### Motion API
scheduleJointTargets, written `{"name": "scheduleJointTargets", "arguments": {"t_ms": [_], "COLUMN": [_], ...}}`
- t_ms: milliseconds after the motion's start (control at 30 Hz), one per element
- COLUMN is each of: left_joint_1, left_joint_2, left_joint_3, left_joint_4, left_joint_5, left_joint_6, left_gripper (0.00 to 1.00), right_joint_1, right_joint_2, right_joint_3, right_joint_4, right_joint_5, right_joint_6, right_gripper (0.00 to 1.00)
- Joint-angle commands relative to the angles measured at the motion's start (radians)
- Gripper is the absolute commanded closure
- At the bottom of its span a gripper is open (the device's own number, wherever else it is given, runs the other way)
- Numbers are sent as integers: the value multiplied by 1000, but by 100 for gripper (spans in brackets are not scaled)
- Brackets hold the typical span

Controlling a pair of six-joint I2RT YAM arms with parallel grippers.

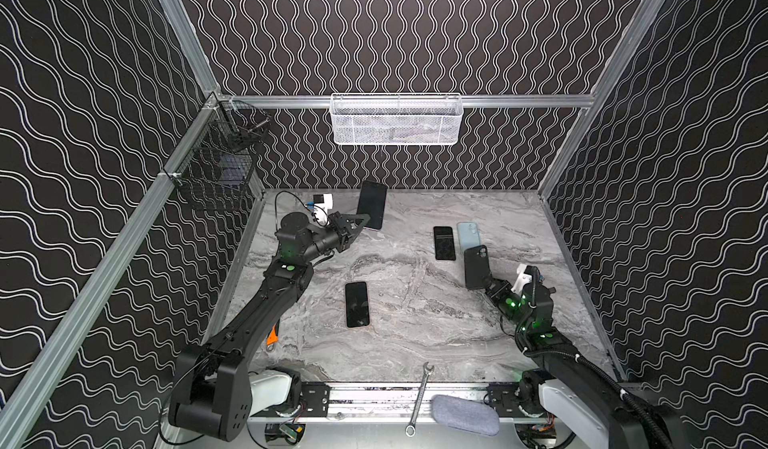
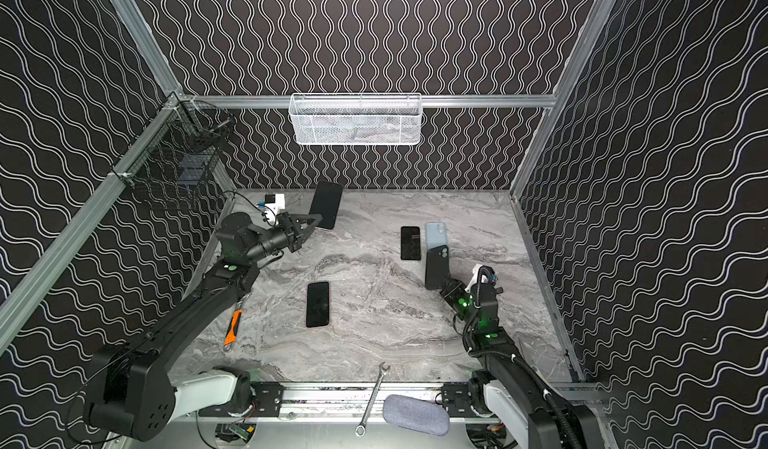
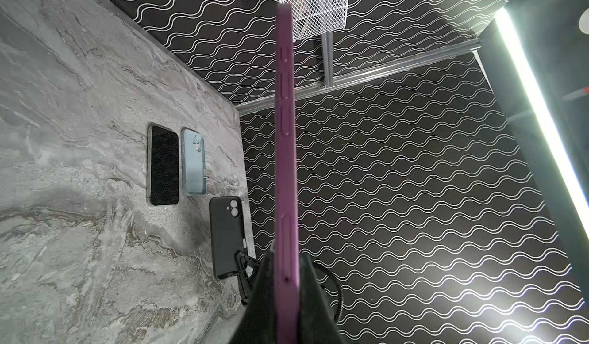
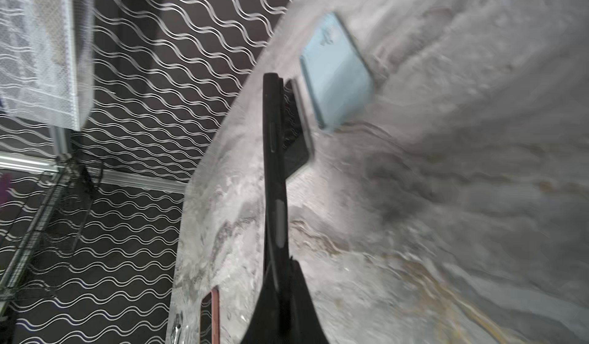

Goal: Take the phone out of the phone case
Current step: 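Pull the black case away from the phone toward the robot with the right gripper, then lower the black case onto the table and open the right gripper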

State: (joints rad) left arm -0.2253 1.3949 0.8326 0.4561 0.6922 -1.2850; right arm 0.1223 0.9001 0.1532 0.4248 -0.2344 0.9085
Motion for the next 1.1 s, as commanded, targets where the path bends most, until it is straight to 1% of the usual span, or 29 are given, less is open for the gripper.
{"name": "scheduleJointTargets", "arguments": {"t_ms": [0,167,300,433,500,633,700,767,933,1067], "left_joint_1": [6,9,12,12,12,14,16,17,19,20], "left_joint_2": [4,18,23,20,23,12,9,6,11,12], "left_joint_3": [8,-3,-2,-5,-7,-18,-25,-31,-46,-49], "left_joint_4": [75,76,74,75,75,75,75,75,75,75], "left_joint_5": [34,43,53,47,48,45,46,40,42,37], "left_joint_6": [41,45,48,52,50,54,53,56,56,61], "left_gripper": [100,100,100,100,100,100,100,100,100,100], "right_joint_1": [-32,-74,-96,-111,-113,-115,-115,-115,-115,-115], "right_joint_2": [16,93,149,201,223,223,209,183,129,98], "right_joint_3": [-15,-54,-73,-67,-59,-29,-17,5,68,101], "right_joint_4": [3,62,109,148,150,73,26,-54,-219,-299], "right_joint_5": [-97,-126,-121,-125,-120,-79,-55,-14,40,59], "right_joint_6": [-14,-23,-33,-27,-29,-36,-42,-63,-111,-139], "right_gripper": [95,94,92,90,88,73,61,53,38,30]}}
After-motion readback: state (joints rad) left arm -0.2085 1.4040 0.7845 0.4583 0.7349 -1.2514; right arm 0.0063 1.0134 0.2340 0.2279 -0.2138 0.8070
